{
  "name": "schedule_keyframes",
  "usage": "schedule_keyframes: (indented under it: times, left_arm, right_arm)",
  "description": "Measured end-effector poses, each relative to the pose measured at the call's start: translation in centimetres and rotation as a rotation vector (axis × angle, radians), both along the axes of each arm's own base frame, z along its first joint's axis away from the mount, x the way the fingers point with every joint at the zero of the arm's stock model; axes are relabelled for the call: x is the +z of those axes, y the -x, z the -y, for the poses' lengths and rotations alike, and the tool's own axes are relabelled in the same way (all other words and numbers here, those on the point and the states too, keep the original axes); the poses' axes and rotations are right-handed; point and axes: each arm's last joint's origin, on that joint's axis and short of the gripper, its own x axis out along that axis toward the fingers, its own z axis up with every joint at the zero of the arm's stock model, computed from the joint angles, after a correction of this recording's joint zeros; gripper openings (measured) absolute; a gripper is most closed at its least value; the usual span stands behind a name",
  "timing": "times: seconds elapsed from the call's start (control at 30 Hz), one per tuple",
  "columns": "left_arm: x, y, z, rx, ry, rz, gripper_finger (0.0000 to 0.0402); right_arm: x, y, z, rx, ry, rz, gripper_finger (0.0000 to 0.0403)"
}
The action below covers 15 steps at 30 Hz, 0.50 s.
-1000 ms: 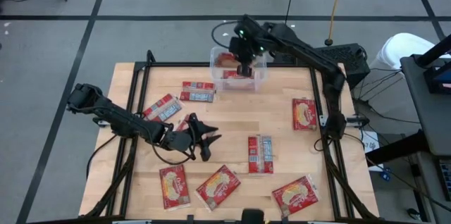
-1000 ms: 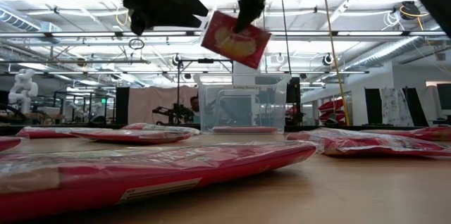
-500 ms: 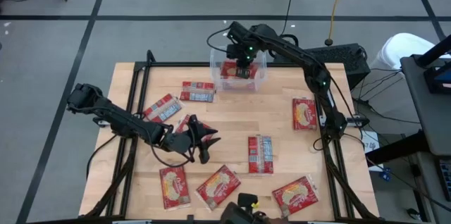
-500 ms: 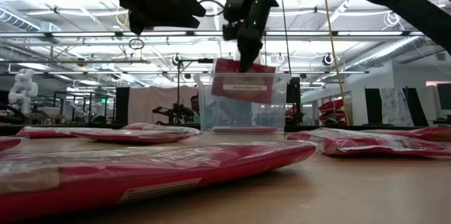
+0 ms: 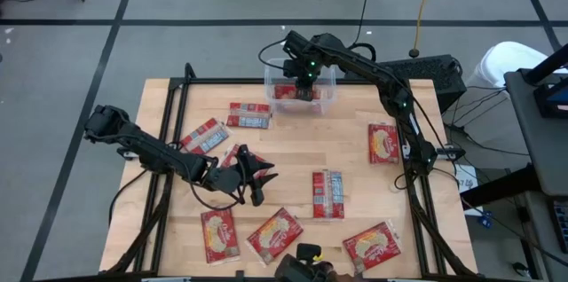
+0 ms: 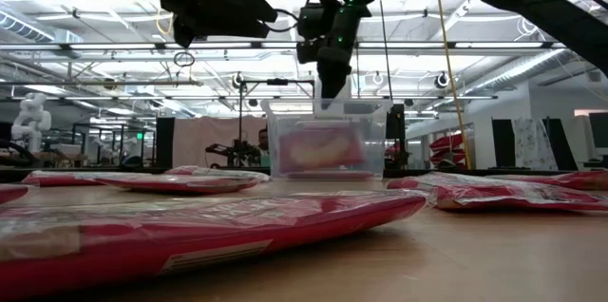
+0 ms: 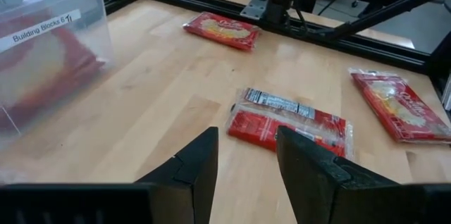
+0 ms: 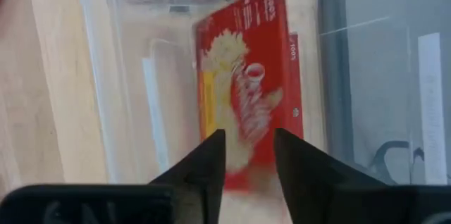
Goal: Sort popcorn bags into baskets
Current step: Put the popcorn bags into the transparent bin
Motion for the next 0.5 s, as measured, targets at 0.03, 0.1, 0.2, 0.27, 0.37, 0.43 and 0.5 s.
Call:
schedule_keyframes:
  times: [0.03, 0.1, 0.2, 0.27, 0.37, 0.43, 0.5]
  left_arm:
    - [0.0, 0.0, 0.1, -0.002, 0.0, 0.0, 0.0149]
    - [0.0, 0.1, 0.3, -0.01, 0.001, 0.0, 0.0148]
    - [-0.1, 0.2, 0.5, -0.018, -0.001, -0.011, 0.0143]
    - [-0.3, 0.4, 0.6, -0.018, -0.001, -0.032, 0.014]
    - [-0.8, 0.7, 0.6, -0.011, -0.004, -0.077, 0.0135]
    - [-1.2, 0.9, 0.5, 0.007, -0.004, -0.118, 0.0132]
    - [-1.6, 1.2, 0.3, 0.036, -0.003, -0.159, 0.0132]
  right_arm:
    - [0.1, -0.1, 0.0, -0.003, 0.004, 0.006, 0.0124]
    - [0.5, -0.2, -0.2, -0.021, 0.01, 0.028, 0.0136]
    - [1.9, 0.1, -1.0, -0.046, 0.016, 0.061, 0.0147]
    - [3.4, 0.3, -2.2, -0.052, 0.022, 0.091, 0.015]
    - [5.8, 0.6, -4.6, -0.057, 0.024, 0.143, 0.015]
    - [7.3, 0.7, -6.5, -0.043, 0.025, 0.179, 0.0148]
    - [8.5, 0.7, -8.6, -0.018, 0.027, 0.216, 0.0146]
